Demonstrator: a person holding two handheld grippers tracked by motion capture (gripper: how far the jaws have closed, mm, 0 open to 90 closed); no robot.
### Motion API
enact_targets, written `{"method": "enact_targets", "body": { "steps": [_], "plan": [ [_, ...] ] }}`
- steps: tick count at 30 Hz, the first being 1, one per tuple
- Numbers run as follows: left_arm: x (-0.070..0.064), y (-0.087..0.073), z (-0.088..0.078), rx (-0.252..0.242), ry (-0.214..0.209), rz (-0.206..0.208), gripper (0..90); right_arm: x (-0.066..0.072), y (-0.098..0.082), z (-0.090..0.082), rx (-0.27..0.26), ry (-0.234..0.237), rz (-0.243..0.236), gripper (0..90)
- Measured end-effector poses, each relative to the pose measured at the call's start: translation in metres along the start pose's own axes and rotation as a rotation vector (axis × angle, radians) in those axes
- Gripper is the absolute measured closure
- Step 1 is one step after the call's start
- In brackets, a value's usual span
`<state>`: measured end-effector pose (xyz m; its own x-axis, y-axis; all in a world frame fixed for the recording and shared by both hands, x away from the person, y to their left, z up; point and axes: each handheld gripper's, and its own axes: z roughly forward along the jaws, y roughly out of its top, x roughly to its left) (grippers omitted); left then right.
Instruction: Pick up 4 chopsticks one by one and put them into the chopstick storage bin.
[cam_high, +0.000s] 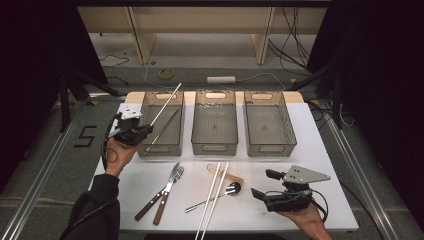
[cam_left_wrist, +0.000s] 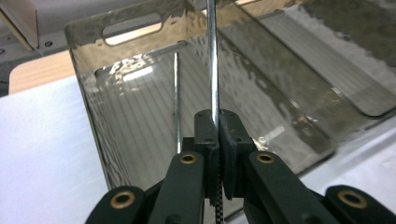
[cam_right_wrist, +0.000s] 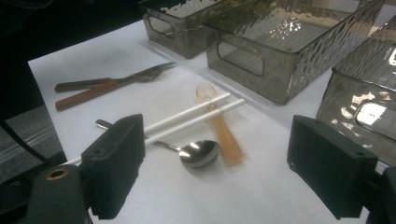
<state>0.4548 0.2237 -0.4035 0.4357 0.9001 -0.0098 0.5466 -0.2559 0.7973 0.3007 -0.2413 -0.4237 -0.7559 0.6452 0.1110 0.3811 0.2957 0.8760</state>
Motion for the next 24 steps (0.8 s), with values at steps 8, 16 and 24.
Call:
{"method": "enact_targets", "body": {
  "steps": [8, 16, 24],
  "plan": [
    [0.01, -0.004, 0.013, 0.021, 0.039, -0.036, 86.3, 0.002, 0.0, -0.003, -0.012, 0.012, 0.007, 18.9],
    [0.02, -0.009, 0.024, 0.059, 0.069, -0.066, 86.2, 0.004, 0.001, -0.002, -0.009, 0.023, -0.007, 18.8],
    [0.025, -0.014, 0.031, 0.082, 0.091, -0.083, 85.7, 0.005, 0.001, -0.001, -0.004, 0.028, -0.01, 19.0]
  ]
}}
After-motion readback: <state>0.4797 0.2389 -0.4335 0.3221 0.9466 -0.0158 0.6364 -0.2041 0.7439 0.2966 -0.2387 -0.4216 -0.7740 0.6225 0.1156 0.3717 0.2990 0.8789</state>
